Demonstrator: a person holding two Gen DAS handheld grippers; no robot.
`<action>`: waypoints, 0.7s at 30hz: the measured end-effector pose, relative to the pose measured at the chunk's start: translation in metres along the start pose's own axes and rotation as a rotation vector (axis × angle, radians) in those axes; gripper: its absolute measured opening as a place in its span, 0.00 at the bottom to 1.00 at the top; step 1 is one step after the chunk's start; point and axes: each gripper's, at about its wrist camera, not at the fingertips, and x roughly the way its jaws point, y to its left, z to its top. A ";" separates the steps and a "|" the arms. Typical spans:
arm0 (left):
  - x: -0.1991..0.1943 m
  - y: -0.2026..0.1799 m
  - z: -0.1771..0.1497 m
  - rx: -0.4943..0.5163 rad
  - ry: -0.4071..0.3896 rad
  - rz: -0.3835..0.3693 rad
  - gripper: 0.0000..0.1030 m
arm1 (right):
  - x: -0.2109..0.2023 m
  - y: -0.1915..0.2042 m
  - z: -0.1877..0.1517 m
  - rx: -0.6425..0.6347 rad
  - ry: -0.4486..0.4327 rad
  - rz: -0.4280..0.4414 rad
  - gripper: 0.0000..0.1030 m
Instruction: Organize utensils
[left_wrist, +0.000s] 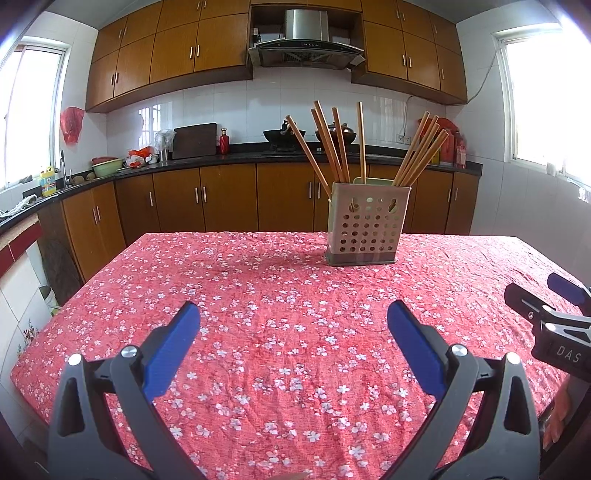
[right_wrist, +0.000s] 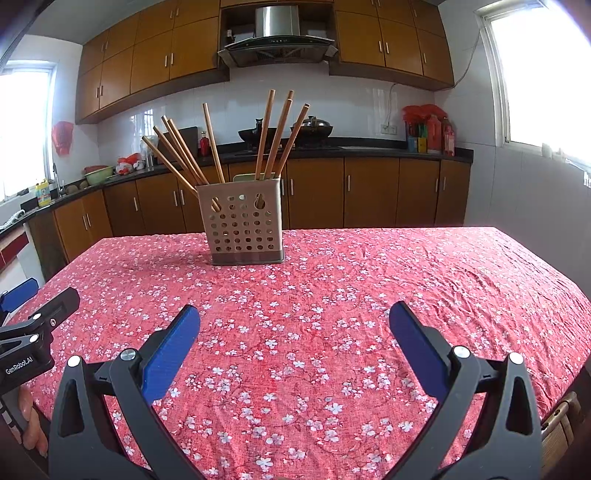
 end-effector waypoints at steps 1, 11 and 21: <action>0.000 0.000 0.000 0.000 0.000 -0.001 0.96 | 0.000 0.000 0.000 0.001 0.001 0.000 0.98; 0.000 -0.001 0.000 -0.001 0.000 -0.001 0.96 | 0.001 0.000 0.000 0.003 0.004 -0.001 0.98; 0.000 -0.001 0.000 0.000 0.001 0.000 0.96 | 0.001 0.001 0.000 0.006 0.006 -0.003 0.98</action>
